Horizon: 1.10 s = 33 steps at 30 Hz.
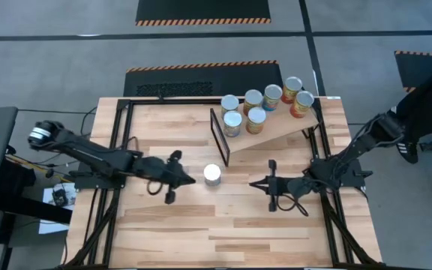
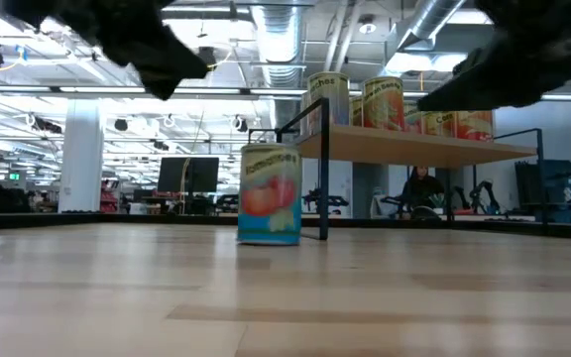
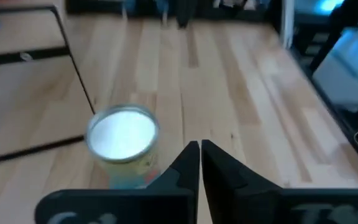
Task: Pick and place cans onto a shelf
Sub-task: Put the canned tomatoes aligned with the other canned tomatoes on the shelf
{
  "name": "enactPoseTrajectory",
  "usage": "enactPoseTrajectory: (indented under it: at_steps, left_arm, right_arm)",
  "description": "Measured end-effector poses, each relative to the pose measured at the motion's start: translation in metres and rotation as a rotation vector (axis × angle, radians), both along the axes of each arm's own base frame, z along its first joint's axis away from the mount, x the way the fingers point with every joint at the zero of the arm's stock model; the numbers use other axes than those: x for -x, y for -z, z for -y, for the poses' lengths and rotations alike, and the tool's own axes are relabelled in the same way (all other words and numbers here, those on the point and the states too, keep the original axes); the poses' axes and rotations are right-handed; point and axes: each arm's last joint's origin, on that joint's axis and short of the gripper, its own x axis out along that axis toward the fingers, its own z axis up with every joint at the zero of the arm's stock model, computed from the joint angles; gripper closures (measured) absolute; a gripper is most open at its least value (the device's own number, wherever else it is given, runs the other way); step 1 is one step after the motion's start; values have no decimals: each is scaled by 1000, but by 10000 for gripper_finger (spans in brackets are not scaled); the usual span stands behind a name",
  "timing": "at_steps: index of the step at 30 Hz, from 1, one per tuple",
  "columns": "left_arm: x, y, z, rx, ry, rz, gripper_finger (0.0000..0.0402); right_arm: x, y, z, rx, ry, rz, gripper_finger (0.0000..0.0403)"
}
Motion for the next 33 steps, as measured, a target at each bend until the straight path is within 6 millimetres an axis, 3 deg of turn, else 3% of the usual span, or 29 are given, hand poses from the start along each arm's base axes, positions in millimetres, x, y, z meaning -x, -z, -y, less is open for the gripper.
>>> enactPoseTrajectory:
  at_steps: [6,12,25,33]
  left_arm:
    - [31,29,-16,-53,-27,221,397]
    - [43,47,-32,-82,-83,300,397]
    - [46,53,-39,-90,-150,301,397]
    - [46,54,-39,-82,-152,285,397]
  right_arm:
    - [-33,-13,-4,-39,-35,-2,392]
    - [-73,-18,-13,12,-20,-18,361]
    - [-148,-37,-13,22,105,-213,248]
    - [-168,-24,-7,104,132,-364,239]
